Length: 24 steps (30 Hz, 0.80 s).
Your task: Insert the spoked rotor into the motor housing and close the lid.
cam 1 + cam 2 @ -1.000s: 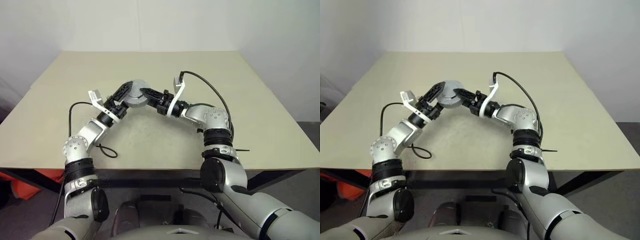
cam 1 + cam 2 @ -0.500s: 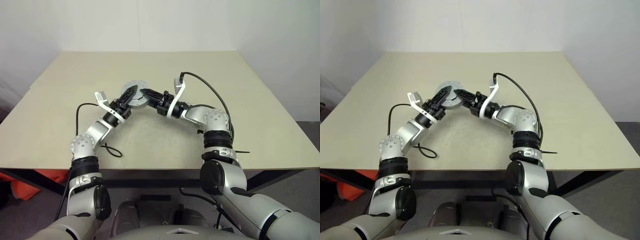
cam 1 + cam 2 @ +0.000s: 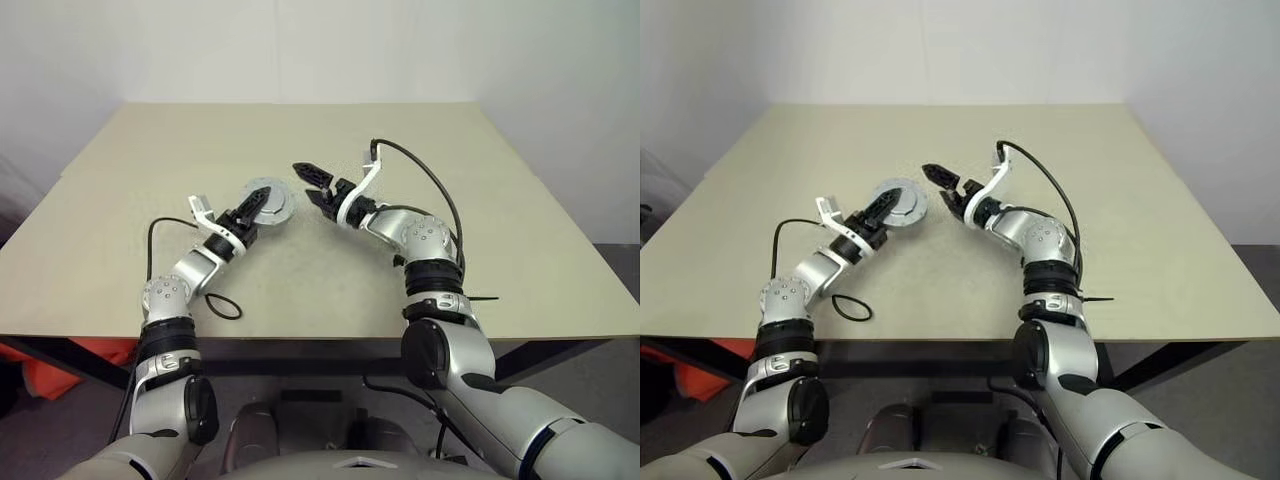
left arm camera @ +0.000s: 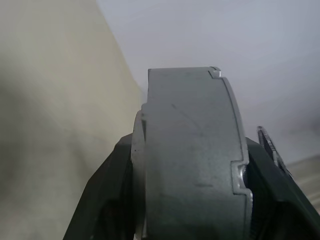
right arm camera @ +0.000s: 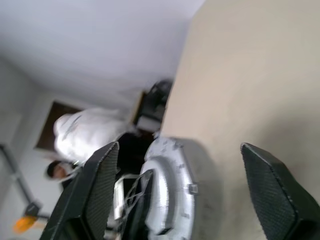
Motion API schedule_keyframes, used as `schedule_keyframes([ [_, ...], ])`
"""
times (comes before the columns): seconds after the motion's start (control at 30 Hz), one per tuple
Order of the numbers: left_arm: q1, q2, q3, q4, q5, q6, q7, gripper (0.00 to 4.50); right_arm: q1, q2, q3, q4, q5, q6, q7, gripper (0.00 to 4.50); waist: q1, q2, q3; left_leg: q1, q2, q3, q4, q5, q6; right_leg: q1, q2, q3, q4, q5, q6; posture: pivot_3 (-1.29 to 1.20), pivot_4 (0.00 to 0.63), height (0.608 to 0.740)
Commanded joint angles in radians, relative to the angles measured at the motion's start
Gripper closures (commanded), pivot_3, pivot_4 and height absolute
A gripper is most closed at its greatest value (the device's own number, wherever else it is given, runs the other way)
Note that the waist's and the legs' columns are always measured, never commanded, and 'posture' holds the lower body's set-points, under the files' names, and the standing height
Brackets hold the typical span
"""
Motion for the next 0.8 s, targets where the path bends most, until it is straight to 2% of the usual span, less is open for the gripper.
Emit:
schedule_keyframes([
  [0.03, -0.034, 0.024, 0.064, 0.008, -0.003, -0.091, 0.011, 2.4, -0.027, -0.007, 0.015, 0.003, -0.008, -0.036, 0.009, 0.12, 0.0, 0.0, 0.0, 0.0, 0.0, 0.0, 0.0, 0.0, 0.0, 0.0, 0.0, 0.0, 0.0, 0.0, 0.0, 0.0, 0.0, 0.74],
  [0.43, -0.051, 0.116, 0.21, 0.183, 0.047, -0.28, 0.12, 2.4, -0.02, -0.019, 0.03, 0.013, -0.019, -0.053, 0.016, 0.12, 0.002, -0.001, 0.0, 0.0, 0.0, -0.002, 0.002, 0.0, 0.0, 0.001, 0.001, 0.0, 0.0, 0.0, 0.001, 0.0, 0.0, 0.74],
  [0.8, -0.027, 0.127, 0.244, 0.177, 0.078, -0.321, 0.209, 2.4, -0.038, -0.013, 0.036, 0.045, -0.022, -0.057, 0.019, 0.12, 0.0, -0.002, 0.0, 0.0, 0.0, -0.002, 0.003, 0.0, 0.0, 0.003, 0.0, 0.0, 0.001, 0.001, 0.002, 0.0, 0.0, 0.74],
])
